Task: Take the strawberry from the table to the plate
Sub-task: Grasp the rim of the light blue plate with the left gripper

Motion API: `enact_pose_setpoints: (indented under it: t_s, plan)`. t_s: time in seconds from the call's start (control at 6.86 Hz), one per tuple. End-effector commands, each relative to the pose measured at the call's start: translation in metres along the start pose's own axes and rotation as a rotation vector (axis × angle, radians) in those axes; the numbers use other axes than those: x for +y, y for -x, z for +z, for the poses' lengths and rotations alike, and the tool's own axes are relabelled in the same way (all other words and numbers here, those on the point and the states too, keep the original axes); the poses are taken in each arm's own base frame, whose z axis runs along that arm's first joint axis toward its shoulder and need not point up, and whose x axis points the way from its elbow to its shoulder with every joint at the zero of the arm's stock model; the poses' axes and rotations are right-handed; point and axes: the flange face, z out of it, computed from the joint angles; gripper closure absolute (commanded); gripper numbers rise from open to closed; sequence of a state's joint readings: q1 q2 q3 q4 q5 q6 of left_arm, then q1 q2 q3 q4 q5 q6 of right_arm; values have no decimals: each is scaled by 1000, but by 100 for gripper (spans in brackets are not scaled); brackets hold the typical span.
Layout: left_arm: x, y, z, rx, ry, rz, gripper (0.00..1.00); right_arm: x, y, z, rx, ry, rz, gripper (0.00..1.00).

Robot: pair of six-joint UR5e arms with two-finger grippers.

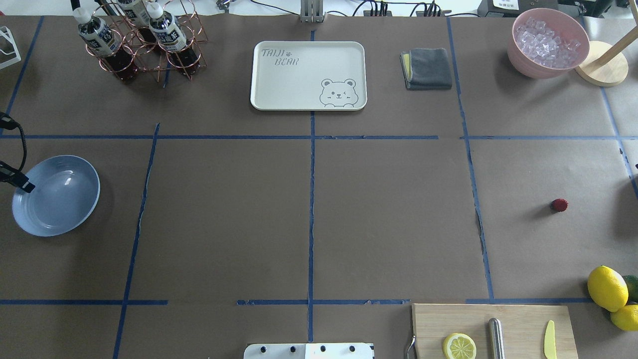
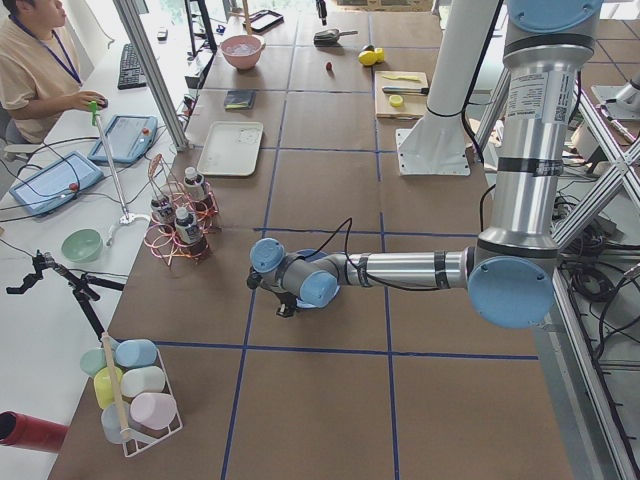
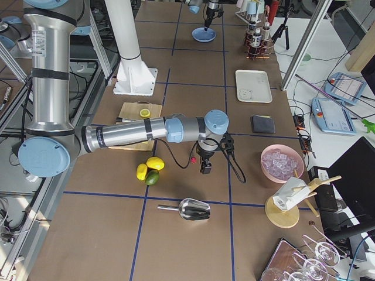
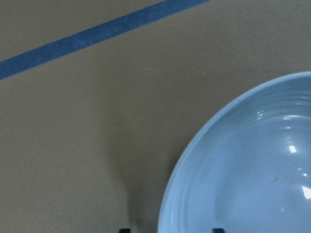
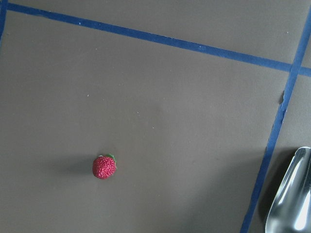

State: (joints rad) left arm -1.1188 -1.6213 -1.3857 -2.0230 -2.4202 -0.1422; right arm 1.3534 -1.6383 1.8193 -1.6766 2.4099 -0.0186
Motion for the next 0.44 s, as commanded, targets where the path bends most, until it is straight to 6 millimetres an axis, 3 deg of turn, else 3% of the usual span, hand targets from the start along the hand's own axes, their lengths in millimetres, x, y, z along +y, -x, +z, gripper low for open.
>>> enact_pose_setpoints:
  t_s: [0.0, 0.29]
  plan:
    - [-6, -15, -11, 15, -22, 23, 100, 0, 0, 0, 0, 0, 0, 0]
    - [-48, -85, -53, 210, -61, -7, 100, 0, 1, 0, 0, -1, -1, 0]
